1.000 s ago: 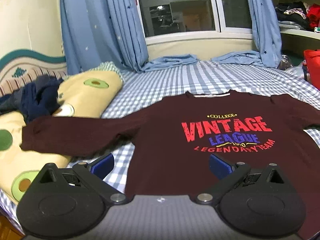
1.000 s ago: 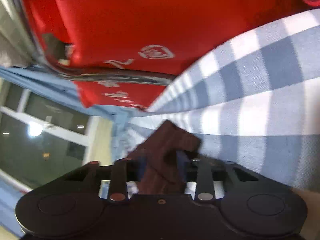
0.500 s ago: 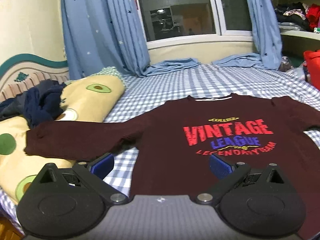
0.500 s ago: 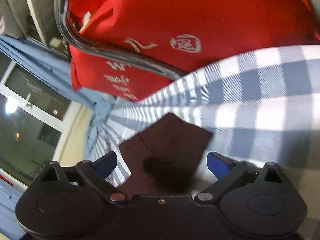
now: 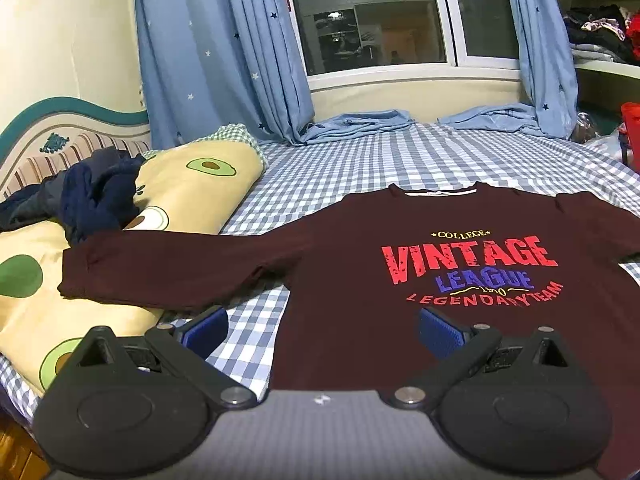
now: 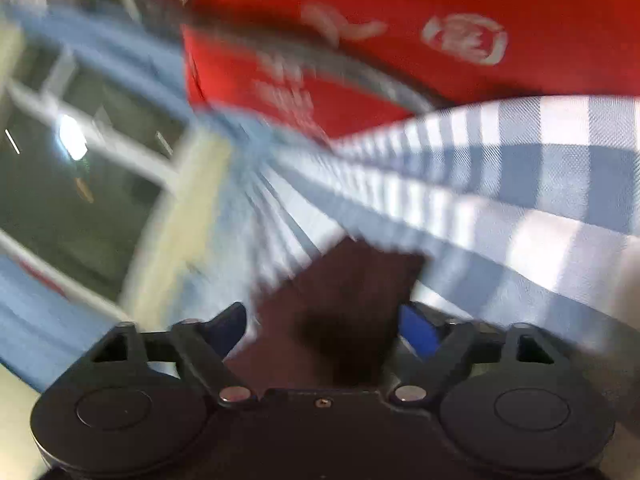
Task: Fold small clothes
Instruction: 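Lift the held sleeve with the right gripper and carry it across the body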
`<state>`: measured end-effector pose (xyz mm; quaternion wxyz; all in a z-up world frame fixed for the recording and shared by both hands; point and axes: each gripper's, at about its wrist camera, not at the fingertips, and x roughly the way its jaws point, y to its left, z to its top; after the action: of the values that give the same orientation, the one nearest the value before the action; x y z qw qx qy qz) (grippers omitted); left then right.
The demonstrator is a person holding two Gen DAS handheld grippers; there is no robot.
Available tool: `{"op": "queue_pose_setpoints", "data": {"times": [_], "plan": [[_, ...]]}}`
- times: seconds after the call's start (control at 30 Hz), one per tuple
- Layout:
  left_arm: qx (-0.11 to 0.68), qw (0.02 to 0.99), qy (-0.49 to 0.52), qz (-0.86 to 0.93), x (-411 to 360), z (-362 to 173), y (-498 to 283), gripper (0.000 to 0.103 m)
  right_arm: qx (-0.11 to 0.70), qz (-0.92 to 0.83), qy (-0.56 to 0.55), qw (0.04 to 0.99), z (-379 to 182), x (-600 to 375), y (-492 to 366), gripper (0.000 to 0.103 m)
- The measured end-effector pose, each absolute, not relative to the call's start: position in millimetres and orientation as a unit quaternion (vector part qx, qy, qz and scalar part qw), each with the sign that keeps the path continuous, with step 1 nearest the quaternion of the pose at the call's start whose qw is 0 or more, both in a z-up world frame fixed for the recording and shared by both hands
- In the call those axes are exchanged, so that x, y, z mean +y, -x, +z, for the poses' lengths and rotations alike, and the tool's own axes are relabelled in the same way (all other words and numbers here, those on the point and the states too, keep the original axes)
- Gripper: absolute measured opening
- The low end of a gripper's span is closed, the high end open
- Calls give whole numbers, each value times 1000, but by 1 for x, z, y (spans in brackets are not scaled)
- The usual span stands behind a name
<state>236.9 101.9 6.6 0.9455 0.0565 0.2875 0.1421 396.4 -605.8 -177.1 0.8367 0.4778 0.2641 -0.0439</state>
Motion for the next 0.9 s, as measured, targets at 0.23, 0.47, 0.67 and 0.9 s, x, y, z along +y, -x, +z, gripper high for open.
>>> {"op": "queue_pose_setpoints", "data": {"times": [0.23,0.47,0.67,0.9], "plan": [[292,946,-59,129,93,5,-242,102,200,-30,-543,815,-190,-602,-388,77],[282,946,-60,148,100,11,-236,102,155,-41,-590,791,-202,-619,-403,40],[287,945,-50,145,109,9,-238,102,171,-39,-510,842,-177,-604,-389,8],[272,953,-18,134,130,4,-233,102,134,-51,-273,951,-29,-510,-367,7]]}}
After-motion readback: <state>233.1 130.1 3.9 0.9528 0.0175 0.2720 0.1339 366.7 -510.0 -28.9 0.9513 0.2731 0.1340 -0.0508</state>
